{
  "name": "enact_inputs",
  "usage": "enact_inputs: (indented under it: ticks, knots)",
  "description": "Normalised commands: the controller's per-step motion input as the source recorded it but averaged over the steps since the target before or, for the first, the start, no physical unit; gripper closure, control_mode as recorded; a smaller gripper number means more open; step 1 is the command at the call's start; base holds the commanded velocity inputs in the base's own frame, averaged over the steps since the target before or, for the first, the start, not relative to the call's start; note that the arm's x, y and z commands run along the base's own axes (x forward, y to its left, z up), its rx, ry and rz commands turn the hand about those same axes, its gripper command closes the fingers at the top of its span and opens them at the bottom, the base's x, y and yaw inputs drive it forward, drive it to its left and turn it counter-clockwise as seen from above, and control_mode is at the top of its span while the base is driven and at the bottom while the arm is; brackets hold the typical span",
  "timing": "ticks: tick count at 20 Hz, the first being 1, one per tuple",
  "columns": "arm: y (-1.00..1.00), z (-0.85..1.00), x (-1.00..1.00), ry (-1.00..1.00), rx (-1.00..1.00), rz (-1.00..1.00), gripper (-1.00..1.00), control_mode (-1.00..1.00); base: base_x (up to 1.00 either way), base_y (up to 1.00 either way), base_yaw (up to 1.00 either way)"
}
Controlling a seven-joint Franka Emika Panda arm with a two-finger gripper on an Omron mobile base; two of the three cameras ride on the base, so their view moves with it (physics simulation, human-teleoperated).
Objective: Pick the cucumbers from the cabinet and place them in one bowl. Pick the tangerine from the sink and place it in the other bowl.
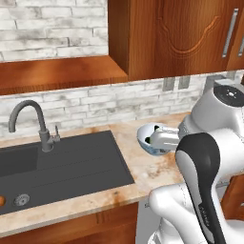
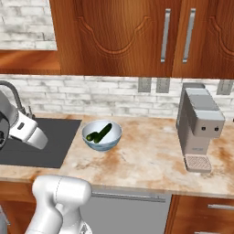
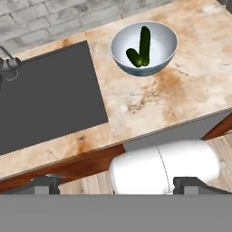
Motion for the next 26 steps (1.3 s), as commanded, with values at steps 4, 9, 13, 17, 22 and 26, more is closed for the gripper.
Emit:
enact_inputs:
  ticks: [4, 9, 13, 17, 22, 26]
  knots:
    - [0.0, 0.0, 0.0, 0.0, 0.0, 0.0, -1.0, 1.0, 0.0, 1.0, 0.0]
    - [0.0, 0.0, 0.0, 0.0, 0.0, 0.0, -1.0, 1.0, 0.0, 1.0, 0.0]
    - [0.0, 0.0, 0.0, 0.0, 0.0, 0.0, -1.0, 1.0, 0.0, 0.86, 0.0]
    - [0.0, 0.0, 0.0, 0.0, 0.0, 0.0, -1.0, 1.0, 0.04, 0.74, 0.0]
    - [0.0, 0.0, 0.0, 0.0, 0.0, 0.0, -1.0, 1.0, 0.33, 0.64, 0.0]
    - [0.0, 0.0, 0.0, 0.0, 0.0, 0.0, -1.0, 1.0, 0.26, 0.69, 0.0]
